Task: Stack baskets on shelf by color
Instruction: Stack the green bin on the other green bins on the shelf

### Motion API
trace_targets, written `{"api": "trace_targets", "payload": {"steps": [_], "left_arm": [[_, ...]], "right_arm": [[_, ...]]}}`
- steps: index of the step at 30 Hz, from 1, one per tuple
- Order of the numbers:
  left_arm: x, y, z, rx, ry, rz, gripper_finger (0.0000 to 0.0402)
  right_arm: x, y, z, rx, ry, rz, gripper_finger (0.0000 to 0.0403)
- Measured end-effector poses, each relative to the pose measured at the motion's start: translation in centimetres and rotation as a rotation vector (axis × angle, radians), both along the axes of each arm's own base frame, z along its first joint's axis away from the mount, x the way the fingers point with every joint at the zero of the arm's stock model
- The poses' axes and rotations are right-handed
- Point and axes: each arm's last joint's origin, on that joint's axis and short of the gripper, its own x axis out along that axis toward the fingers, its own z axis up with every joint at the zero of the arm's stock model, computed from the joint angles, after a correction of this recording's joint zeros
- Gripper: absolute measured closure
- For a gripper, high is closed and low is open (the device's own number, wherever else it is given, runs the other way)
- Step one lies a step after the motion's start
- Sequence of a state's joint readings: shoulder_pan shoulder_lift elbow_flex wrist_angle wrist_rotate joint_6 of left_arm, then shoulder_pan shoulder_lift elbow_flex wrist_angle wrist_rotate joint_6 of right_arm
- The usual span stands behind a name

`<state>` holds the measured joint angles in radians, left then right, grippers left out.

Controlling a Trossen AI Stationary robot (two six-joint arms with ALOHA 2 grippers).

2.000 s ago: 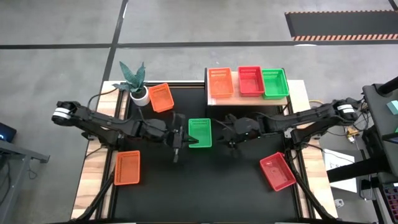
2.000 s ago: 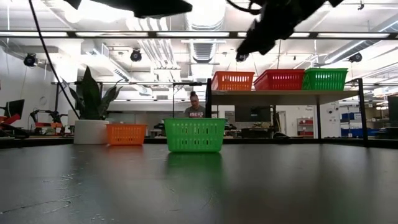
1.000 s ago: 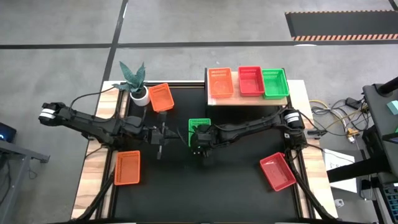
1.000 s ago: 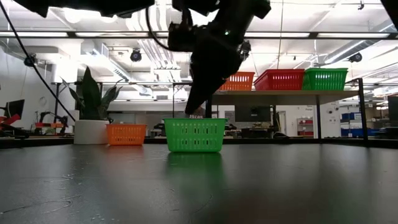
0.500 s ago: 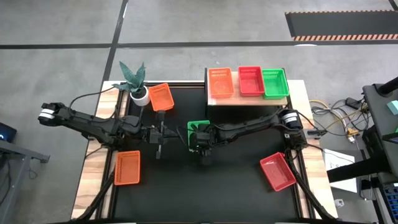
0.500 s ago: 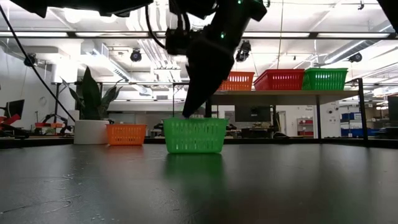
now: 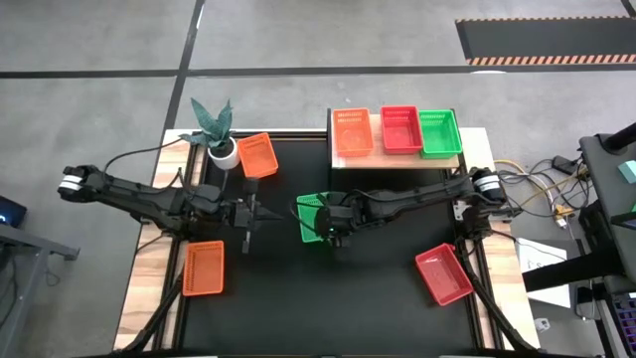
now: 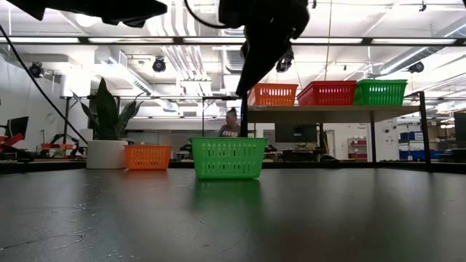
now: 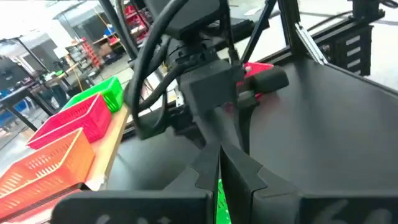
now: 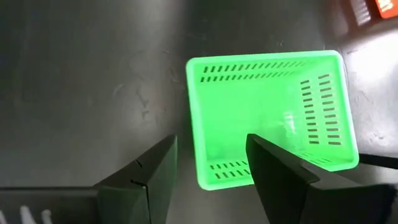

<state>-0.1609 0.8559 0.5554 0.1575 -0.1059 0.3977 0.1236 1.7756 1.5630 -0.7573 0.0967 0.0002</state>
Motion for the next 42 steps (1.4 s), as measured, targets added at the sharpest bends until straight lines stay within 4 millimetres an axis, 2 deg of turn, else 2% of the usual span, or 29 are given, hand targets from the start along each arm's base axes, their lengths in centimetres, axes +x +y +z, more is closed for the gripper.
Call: {"api": "trace_targets", "payload": {"steps": [5, 14, 27, 31, 37, 42], "left_arm": [[-1.0, 0.1, -0.4, -0.002, 0.0, -0.003, 0.0401], [-2.6, 0.4, -0.6, -0.014, -0.077, 0.001, 0.0402], [-3.0, 0.4, -0.8, -0.019, -0.126, 0.001, 0.0402], [-3.0, 0.4, -0.8, -0.019, -0.128, 0.001, 0.0402], [-3.0, 0.4, -0.8, -0.019, -0.127, 0.0, 0.0402], [-3.0, 0.4, -0.6, -0.022, -0.146, 0.001, 0.0402]], "right_arm": [[-0.4, 0.8, -0.4, 0.01, -0.079, 0.023, 0.0217], [0.1, 1.1, -5.1, 0.023, -0.184, 0.03, 0.022], [1.1, 0.4, -9.0, 0.006, -0.126, 0.004, 0.0227], [1.2, 0.2, -9.1, 0.0, -0.128, 0.004, 0.0269], [1.2, 0.2, -9.0, -0.018, -0.127, 0.035, 0.0374], [1.0, 0.3, -8.4, -0.03, -0.131, 0.061, 0.039]]}}
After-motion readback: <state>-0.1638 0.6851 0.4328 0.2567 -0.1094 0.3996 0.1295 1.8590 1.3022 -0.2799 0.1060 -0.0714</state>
